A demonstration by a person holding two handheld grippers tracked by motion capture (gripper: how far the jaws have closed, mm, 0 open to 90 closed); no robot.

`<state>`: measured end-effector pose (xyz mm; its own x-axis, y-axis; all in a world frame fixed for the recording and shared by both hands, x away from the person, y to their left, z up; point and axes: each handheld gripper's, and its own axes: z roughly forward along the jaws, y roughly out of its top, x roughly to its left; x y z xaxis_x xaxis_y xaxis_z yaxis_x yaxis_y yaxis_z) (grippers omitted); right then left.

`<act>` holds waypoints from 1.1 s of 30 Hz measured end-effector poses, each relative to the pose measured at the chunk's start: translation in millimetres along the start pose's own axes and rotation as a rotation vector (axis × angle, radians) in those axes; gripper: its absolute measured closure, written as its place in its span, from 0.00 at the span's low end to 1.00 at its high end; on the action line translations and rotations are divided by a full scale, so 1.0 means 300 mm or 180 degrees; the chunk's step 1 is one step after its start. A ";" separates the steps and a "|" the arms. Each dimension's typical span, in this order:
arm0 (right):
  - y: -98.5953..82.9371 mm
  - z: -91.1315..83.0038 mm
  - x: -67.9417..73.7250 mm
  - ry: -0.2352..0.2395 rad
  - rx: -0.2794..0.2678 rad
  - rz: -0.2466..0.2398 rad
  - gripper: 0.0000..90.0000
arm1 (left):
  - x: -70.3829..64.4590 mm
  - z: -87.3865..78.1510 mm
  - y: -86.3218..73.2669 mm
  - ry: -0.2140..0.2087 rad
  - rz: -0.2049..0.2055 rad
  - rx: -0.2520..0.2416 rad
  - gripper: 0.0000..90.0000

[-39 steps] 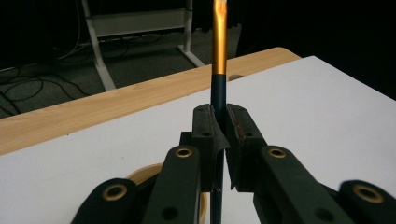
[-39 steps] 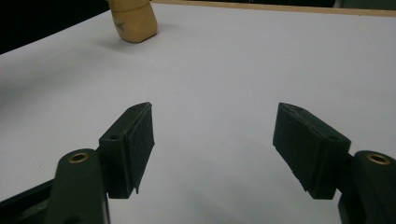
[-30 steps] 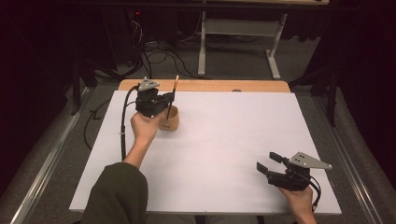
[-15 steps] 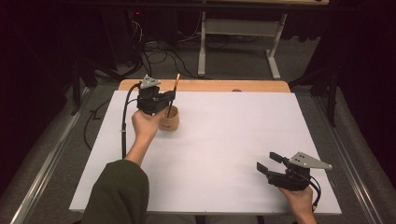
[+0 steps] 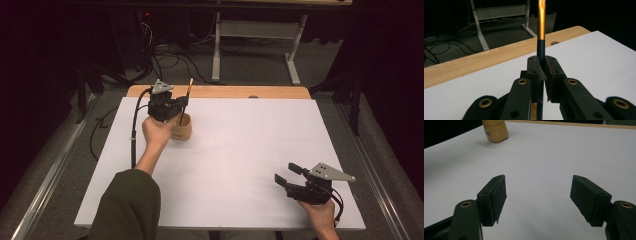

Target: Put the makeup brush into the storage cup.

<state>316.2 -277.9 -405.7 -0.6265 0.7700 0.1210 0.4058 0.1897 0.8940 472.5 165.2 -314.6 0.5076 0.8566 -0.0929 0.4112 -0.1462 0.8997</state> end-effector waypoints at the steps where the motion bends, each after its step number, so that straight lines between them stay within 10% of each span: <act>1: 0.000 0.000 0.000 0.0002 -0.0001 -0.0003 0.34 | -0.001 0.003 0.000 0.0001 0.0005 -0.0011 0.92; 33: 0.000 -0.001 0.001 0.0017 0.0004 -0.0001 0.34 | 0.025 0.059 -0.022 0.0119 -0.0030 -0.0011 0.92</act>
<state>315.8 -277.8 -405.4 -0.6301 0.7667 0.1230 0.4066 0.1908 0.8935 486.8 163.9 -328.7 0.4751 0.8758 -0.0854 0.4132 -0.1364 0.9004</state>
